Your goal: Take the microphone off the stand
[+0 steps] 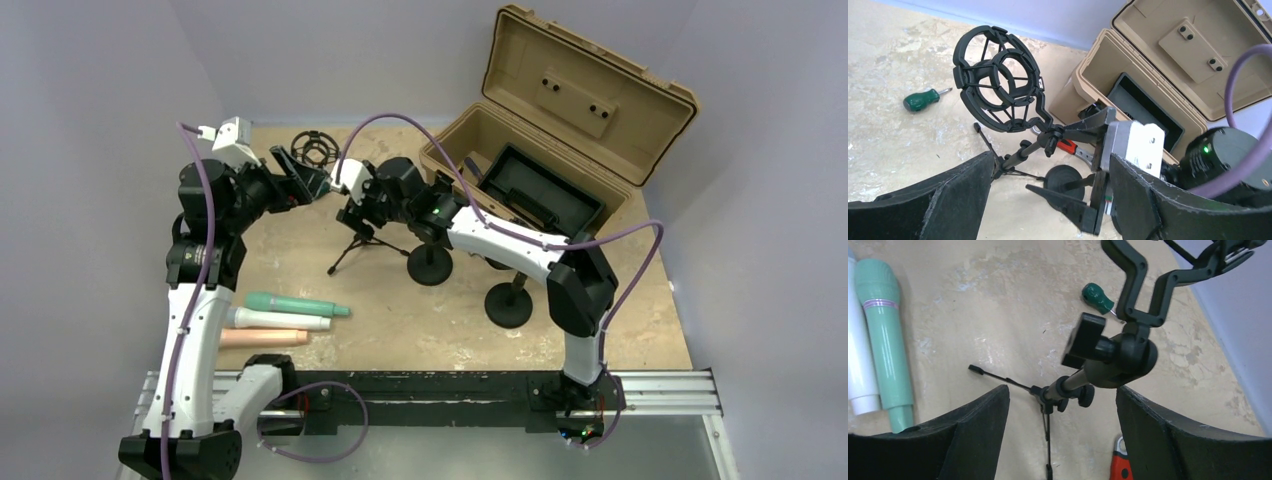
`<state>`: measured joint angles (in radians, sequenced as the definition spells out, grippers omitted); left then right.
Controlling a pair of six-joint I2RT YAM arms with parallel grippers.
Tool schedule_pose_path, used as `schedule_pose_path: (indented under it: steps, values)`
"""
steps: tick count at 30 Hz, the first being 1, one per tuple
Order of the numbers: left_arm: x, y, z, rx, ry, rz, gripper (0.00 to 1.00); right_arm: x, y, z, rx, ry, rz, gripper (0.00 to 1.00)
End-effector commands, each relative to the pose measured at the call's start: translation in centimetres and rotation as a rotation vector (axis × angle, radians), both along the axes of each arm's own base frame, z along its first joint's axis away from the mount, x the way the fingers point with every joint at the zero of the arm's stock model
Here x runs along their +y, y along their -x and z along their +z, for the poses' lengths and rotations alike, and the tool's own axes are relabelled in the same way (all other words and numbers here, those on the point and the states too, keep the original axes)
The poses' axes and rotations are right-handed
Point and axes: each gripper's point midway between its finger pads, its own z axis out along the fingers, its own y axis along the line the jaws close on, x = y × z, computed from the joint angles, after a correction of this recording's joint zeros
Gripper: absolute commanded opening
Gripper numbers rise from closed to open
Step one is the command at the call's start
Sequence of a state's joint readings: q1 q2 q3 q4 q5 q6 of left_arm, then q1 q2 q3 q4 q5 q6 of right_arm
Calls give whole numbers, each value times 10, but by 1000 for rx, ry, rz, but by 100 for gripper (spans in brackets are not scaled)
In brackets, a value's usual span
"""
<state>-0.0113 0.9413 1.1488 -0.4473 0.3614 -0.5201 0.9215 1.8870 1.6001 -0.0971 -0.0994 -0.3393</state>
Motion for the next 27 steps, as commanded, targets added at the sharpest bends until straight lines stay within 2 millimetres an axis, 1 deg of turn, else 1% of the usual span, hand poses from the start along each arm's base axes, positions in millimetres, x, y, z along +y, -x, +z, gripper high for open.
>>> schedule_pose_path:
  steps: [1,6,9,11,13,14,16,20,23,24,25,27]
  values:
    - [7,5,16,-75,-38,20,83,9,-18,50,-122,-134,43,74]
    - [9,7,17,-77,-41,30,82,13,-27,48,-130,-175,33,67]
    - [10,7,16,-74,-43,36,82,16,-31,48,-128,-218,16,59]
    - [11,7,16,-73,-45,42,83,17,-32,48,-116,-254,-3,51]
    - [12,6,15,-69,-46,47,82,14,-36,50,-116,-290,-51,45]
    - [12,6,15,-67,-46,47,83,13,-35,50,-100,-312,-59,43]
    - [12,6,14,-66,-46,47,82,15,-32,55,-83,-367,-68,35]
    - [12,6,14,-64,-43,48,82,18,-24,54,-57,-429,-111,13]
    - [11,6,13,-61,-38,47,83,21,-17,56,-32,-490,-193,7]
    - [18,4,13,-60,-37,69,83,23,-15,57,-20,-510,-227,4]
    - [19,4,13,-60,-36,75,83,26,-11,57,5,-532,-257,1]
    - [22,3,12,-55,-33,84,82,31,-7,56,43,-573,-356,0]
